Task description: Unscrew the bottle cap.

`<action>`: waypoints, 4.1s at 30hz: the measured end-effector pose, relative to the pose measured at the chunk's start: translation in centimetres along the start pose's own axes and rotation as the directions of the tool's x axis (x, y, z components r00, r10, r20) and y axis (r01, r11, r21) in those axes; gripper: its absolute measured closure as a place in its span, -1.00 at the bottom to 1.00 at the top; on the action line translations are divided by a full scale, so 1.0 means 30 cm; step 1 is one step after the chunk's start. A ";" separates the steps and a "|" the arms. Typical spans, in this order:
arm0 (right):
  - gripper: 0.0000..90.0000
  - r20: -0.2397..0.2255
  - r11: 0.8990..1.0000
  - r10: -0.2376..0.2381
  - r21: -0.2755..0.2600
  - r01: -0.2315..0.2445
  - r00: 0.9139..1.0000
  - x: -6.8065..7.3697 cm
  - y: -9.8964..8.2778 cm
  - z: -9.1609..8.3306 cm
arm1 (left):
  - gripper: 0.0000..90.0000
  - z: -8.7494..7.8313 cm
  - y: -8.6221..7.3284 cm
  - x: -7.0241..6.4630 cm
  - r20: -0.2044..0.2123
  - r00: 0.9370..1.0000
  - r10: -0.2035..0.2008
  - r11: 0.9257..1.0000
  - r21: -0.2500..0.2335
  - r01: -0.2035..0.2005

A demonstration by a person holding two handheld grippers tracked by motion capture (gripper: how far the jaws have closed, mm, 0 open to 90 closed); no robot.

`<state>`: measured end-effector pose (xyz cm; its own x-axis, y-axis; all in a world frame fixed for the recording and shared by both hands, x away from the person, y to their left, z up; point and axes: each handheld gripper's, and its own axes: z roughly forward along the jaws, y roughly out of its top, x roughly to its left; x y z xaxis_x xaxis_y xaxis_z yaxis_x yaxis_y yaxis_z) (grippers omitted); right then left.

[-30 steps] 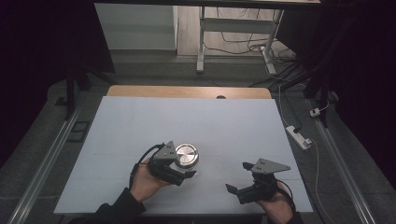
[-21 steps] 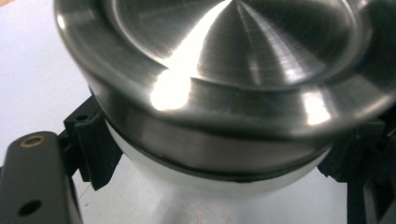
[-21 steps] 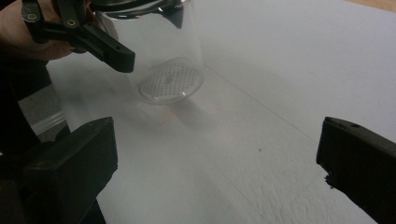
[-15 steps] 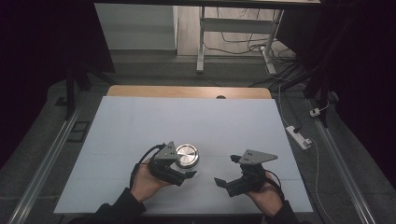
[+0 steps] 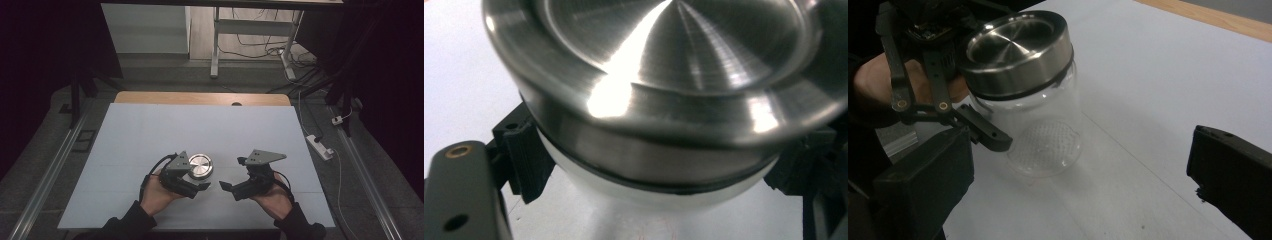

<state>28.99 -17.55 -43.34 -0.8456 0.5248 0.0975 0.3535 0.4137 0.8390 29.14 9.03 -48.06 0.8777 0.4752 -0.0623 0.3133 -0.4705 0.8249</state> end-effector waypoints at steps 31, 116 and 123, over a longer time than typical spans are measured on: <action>-0.75 -0.039 0.995 -0.100 0.005 0.100 0.994 0.083 0.108 0.186 | -0.65 0.034 0.009 -0.017 0.016 1.000 -0.010 1.000 0.026 0.009; -0.57 -0.070 0.987 -0.149 -0.067 0.145 0.986 0.105 0.116 0.141 | -0.65 -0.001 0.023 -0.031 0.046 0.998 0.034 0.999 0.018 -0.035; -0.56 -0.320 0.965 -0.262 -0.069 0.253 0.911 0.049 0.122 0.120 | -0.65 -0.007 0.023 -0.029 0.198 0.974 0.109 0.993 0.012 -0.114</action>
<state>30.47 -12.59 -42.04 -0.9905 0.1318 0.0404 0.0994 0.4805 0.8714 28.50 8.46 -47.32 0.9610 0.2644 -0.0815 0.2155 -0.5306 0.8198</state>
